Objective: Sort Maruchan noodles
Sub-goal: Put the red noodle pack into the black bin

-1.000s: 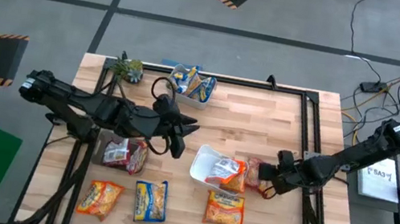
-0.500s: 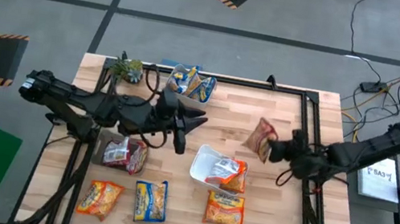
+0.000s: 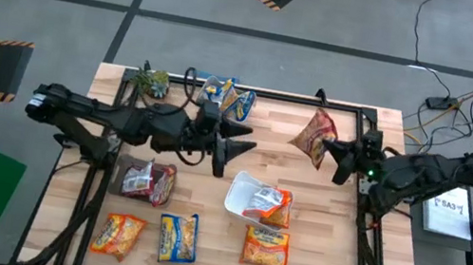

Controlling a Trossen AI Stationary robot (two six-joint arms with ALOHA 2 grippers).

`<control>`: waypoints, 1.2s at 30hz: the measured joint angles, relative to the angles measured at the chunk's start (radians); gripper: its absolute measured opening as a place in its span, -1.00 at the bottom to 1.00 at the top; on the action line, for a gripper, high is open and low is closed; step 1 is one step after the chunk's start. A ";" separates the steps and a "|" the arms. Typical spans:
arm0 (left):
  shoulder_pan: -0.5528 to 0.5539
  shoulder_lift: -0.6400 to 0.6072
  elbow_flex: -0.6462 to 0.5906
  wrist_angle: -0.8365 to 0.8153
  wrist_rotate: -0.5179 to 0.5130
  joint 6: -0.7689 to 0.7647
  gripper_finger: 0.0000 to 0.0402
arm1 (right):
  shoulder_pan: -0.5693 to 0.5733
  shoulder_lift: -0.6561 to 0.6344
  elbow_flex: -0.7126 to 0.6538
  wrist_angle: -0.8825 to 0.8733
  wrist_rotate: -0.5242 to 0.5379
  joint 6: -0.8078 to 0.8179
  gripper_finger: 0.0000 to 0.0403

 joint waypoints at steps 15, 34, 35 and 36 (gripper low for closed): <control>0.097 0.208 -0.001 0.274 0.417 0.004 0.15 | -0.001 0.166 0.283 -0.032 -0.284 -0.281 -0.94; 0.126 0.286 -0.002 0.405 0.564 -0.157 0.15 | -0.001 0.359 0.561 -0.176 -0.525 -0.439 -0.94; 0.126 0.292 -0.002 0.409 0.564 -0.163 0.15 | -0.001 0.369 0.569 -0.176 -0.530 -0.439 -0.94; 0.126 0.298 -0.001 0.419 0.564 -0.167 0.15 | -0.001 0.378 0.575 -0.176 -0.532 -0.439 -0.94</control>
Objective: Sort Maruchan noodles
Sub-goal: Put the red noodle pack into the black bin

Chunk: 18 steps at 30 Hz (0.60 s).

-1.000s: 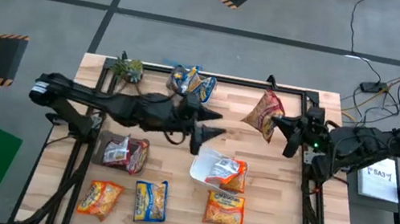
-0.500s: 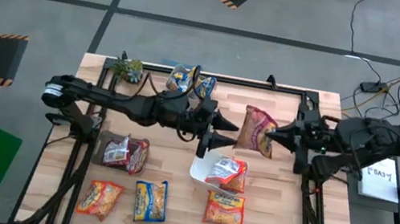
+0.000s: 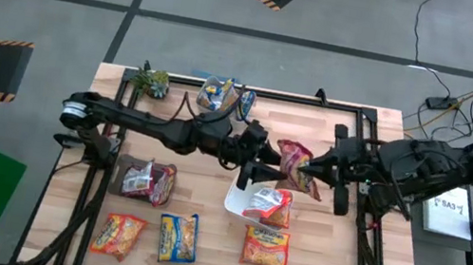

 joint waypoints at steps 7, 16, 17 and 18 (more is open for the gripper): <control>-0.001 0.009 0.007 0.043 0.011 0.028 0.04 | 0.000 0.035 0.010 0.005 0.001 0.002 -0.94; -0.002 0.008 0.009 0.033 0.029 0.016 -0.75 | 0.000 0.036 0.007 -0.002 0.016 0.004 -0.94; -0.002 0.007 0.009 0.033 0.030 0.009 -0.85 | 0.000 0.035 0.007 -0.002 0.019 0.009 -0.94; -0.002 0.007 0.009 0.033 0.032 0.006 -0.92 | 0.000 0.031 0.007 -0.002 0.021 0.014 -0.93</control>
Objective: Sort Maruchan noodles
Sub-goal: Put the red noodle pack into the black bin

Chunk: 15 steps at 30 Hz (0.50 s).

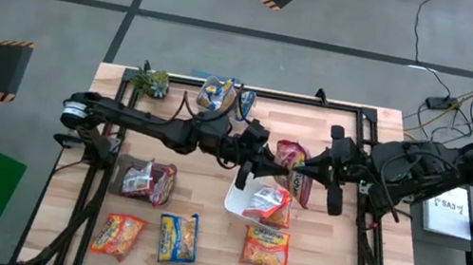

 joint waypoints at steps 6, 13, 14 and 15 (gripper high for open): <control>0.000 -0.020 0.001 -0.072 0.000 -0.013 -0.91 | -0.001 -0.020 0.000 0.010 0.008 0.069 -0.69; 0.001 -0.160 0.000 -0.459 -0.055 0.001 -0.99 | -0.002 -0.058 0.022 0.004 0.062 0.115 -0.26; 0.000 -0.187 0.001 -0.533 -0.081 0.002 -0.99 | -0.002 -0.063 0.030 0.004 0.067 0.113 -0.22; -0.001 -0.215 0.001 -0.608 -0.103 0.001 -0.99 | -0.002 -0.068 0.035 0.004 0.076 0.112 -0.18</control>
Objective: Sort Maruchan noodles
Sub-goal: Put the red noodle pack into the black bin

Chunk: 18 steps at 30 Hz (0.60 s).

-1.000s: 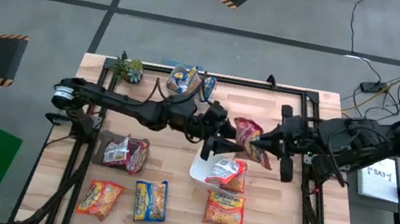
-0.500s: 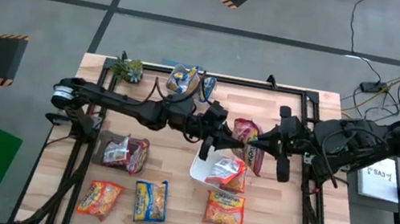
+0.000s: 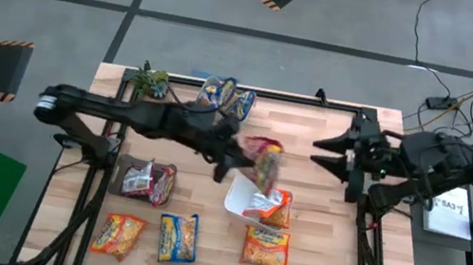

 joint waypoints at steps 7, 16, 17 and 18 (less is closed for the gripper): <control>-0.003 -0.151 0.000 -0.552 -0.113 -0.185 -1.00 | 0.000 -0.006 0.008 -0.005 0.105 -0.029 -0.05; -0.026 -0.169 0.000 -1.281 -0.111 -0.528 -1.00 | -0.032 0.029 0.009 -0.005 0.168 -0.056 -0.05; -0.026 -0.162 0.000 -1.353 -0.111 -0.561 -1.00 | -0.040 0.034 0.009 -0.005 0.168 -0.056 -0.05; -0.026 -0.153 -0.003 -1.387 -0.110 -0.588 -1.00 | -0.050 0.040 0.009 -0.005 0.168 -0.056 -0.05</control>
